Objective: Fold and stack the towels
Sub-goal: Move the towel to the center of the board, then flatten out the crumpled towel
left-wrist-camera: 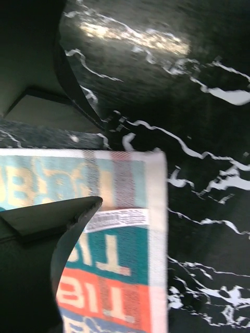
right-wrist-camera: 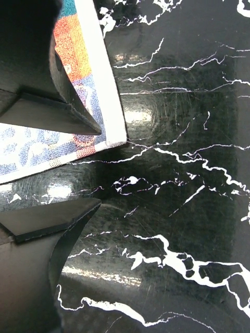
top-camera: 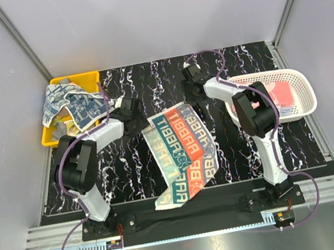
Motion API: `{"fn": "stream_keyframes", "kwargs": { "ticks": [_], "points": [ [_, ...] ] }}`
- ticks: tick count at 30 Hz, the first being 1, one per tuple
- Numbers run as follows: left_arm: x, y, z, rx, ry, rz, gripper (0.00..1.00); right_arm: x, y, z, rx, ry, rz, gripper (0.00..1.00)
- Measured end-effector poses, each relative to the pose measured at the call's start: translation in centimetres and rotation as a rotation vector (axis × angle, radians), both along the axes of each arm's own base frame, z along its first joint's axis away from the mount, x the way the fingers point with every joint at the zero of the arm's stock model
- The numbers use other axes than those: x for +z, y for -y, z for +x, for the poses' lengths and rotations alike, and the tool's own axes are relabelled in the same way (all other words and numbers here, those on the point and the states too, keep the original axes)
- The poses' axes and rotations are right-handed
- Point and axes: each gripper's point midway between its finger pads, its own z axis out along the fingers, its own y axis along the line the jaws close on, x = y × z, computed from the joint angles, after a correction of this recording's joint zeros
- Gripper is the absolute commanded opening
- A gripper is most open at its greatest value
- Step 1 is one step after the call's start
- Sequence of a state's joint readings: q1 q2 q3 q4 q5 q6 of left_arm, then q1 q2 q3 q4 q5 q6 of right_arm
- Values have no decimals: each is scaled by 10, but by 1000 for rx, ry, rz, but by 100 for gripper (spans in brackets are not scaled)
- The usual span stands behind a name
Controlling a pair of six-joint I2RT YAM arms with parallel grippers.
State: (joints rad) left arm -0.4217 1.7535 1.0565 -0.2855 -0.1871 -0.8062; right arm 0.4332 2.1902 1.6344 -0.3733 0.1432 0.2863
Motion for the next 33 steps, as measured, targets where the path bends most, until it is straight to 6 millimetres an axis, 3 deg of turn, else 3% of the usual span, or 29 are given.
{"fn": "stream_keyframes", "kwargs": {
  "ticks": [5, 10, 16, 20, 24, 28, 31, 33],
  "points": [
    [-12, 1, 17, 2, -13, 0, 55, 0, -3, -1, 11, -5, 11, 59],
    [-12, 1, 35, 17, -1, -2, 51, -1, -5, -2, 20, -11, 23, 59],
    [-14, 1, 41, 24, 1, 8, 44, -5, -7, 0, 22, -16, 22, 59],
    [-15, 0, 43, 28, 6, 14, 38, -5, -9, 5, 23, -10, 23, 59],
    [-16, -1, 45, 27, 12, 22, 24, -6, -11, 5, 26, -11, 19, 59],
    [-17, -1, 50, 21, 22, 31, 6, -6, -14, 7, 30, -6, 17, 47],
    [-16, 0, 56, 10, 29, 38, 0, -7, -13, 7, 25, -6, 12, 42],
    [-16, 1, 59, 0, 29, 45, 0, -7, -12, 7, 19, -5, 8, 34]
  ]
}}
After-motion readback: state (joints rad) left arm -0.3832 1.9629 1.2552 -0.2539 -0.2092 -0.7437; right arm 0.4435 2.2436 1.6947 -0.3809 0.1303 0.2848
